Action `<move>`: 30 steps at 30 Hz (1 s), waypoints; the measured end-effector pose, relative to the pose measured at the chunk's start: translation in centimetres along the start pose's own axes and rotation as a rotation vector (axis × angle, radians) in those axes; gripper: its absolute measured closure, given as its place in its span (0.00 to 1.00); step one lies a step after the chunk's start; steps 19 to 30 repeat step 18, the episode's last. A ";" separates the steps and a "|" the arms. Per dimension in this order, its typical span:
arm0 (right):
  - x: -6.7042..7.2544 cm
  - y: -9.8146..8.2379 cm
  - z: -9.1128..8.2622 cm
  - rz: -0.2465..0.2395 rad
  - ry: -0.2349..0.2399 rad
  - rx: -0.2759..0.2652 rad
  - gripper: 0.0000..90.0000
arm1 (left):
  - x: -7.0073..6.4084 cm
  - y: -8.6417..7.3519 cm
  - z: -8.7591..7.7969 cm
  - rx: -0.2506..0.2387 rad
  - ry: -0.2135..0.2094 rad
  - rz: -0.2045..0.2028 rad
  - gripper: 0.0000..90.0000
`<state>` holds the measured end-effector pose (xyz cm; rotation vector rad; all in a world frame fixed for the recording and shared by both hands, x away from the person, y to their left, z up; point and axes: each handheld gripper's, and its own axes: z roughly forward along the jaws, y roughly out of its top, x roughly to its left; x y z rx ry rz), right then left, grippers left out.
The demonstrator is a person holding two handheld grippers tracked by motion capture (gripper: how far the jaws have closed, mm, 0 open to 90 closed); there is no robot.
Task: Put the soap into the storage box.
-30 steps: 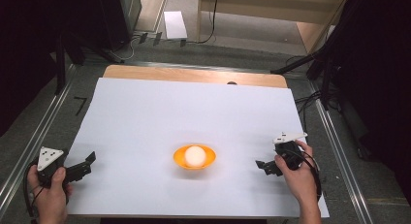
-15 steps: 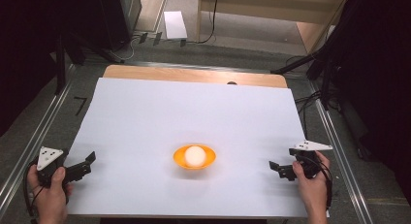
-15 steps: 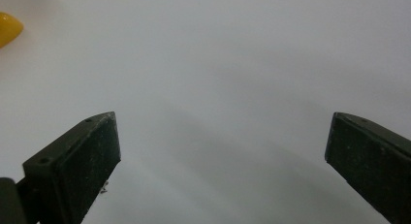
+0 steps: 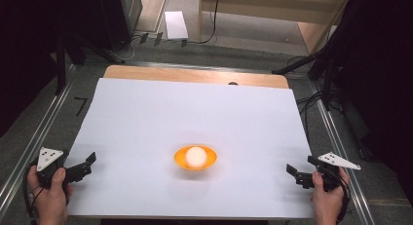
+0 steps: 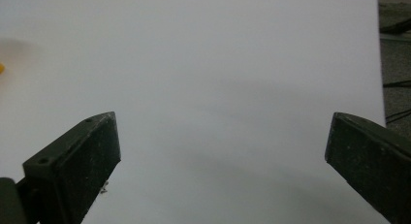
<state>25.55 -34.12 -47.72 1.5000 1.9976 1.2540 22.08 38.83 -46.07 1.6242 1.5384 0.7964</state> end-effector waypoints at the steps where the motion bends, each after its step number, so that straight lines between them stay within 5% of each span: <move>1: -0.2 -0.3 -0.3 0.009 -0.006 -0.016 0.00 | 0.0 0.0 0.0 0.000 0.000 0.000 0.09; 13: -1.4 -2.1 -1.8 0.106 -0.028 -0.105 0.00 | 0.0 0.0 0.0 -0.001 0.003 0.001 0.09; 30: -1.3 -2.0 -1.6 0.092 -0.030 -0.085 0.00 | 0.0 0.0 0.0 0.002 0.003 0.001 0.09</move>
